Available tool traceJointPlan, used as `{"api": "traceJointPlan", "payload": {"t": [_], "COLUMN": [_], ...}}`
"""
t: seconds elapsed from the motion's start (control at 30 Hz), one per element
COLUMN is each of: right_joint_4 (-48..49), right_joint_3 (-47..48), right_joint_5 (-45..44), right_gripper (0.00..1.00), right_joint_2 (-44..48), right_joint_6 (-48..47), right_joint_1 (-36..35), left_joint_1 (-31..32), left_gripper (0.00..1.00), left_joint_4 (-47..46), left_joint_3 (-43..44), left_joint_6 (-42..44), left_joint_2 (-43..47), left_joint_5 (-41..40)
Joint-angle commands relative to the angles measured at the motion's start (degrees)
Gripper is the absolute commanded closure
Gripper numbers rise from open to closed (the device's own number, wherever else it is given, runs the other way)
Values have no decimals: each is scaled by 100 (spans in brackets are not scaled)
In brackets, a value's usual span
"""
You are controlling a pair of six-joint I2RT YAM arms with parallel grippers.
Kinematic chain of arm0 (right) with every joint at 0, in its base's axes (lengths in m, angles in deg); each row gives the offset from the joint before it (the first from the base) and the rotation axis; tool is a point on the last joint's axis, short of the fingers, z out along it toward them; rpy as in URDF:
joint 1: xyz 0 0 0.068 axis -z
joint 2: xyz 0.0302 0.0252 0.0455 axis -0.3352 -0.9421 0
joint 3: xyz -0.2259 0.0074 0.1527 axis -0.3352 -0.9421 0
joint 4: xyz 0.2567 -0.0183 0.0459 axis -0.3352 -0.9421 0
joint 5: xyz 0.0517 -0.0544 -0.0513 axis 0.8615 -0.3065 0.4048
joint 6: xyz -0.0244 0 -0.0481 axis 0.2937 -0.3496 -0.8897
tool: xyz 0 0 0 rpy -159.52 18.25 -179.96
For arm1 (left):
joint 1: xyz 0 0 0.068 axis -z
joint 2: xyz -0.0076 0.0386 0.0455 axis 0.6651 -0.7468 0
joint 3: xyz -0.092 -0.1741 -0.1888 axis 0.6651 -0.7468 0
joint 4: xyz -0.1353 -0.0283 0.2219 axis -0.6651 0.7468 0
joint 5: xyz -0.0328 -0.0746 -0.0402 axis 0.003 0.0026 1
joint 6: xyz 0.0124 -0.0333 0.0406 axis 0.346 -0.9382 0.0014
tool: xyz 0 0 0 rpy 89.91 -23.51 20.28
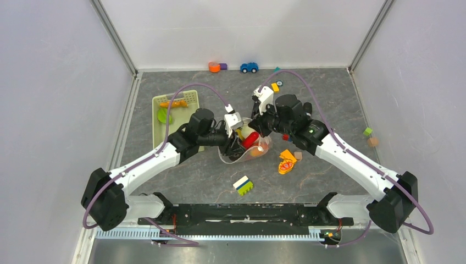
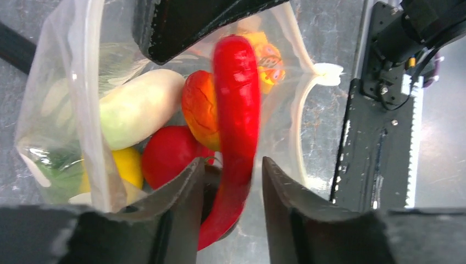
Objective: Place the food in the zip-top bag and seal the zipper
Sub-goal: Place the fake vegetable in the zipper food storage bag.
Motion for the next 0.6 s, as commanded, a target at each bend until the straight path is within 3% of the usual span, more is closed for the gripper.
{"api": "traceJointPlan", "payload": {"t": [0.0,0.07,0.17,0.37,0.57], "right_joint_4": [283,288,285,286,284], "right_joint_3": [0,1,9,11,19], "right_joint_5": [36,24,70,38,5], "right_gripper": [100,100,100,100,100], "right_joint_2": [194,185,168,168,150], "right_joint_6": [75,74,69,38,31], "right_joint_1": [-22,-17,-31,-21,-25], "left_joint_1": [-6,-2,-6,-6,-6], "left_gripper": [33,15,1,0,0], "left_joint_4": [83,67,89,-37,-185], "left_joint_3": [248,301,382,412,489], "left_joint_6": [-138,-222,-401,-634,-1253], "left_joint_2": [-76,-86,-61,342,874], "left_joint_5": [-93,-141,-251,-392,-1953]}}
